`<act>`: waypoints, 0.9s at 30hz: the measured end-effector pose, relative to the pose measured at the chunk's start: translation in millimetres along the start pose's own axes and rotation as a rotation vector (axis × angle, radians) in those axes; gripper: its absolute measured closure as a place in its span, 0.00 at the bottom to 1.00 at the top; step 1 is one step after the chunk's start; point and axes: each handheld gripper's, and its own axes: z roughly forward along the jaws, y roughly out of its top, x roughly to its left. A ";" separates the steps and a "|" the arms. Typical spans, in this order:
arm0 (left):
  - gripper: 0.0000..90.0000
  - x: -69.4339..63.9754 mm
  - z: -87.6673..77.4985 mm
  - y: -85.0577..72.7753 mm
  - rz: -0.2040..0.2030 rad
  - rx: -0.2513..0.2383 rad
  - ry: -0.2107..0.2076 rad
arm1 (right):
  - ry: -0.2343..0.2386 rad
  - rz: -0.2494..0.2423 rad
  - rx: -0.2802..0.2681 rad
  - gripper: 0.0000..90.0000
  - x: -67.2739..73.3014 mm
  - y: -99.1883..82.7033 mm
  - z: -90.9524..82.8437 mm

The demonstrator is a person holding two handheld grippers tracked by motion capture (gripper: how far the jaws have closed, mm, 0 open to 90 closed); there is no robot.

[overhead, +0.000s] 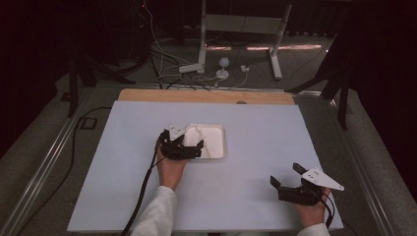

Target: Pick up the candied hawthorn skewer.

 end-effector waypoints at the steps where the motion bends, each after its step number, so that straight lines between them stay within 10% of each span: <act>1: 0.01 -1.2 1.7 -0.3 -0.002 0.001 -0.002 | 0.000 0.000 0.000 0.00 -0.2 0.0 0.0; 27: 0.01 -18.7 34.7 -10.1 -0.023 0.103 0.010 | 0.002 0.000 0.009 0.00 -1.0 -0.6 0.8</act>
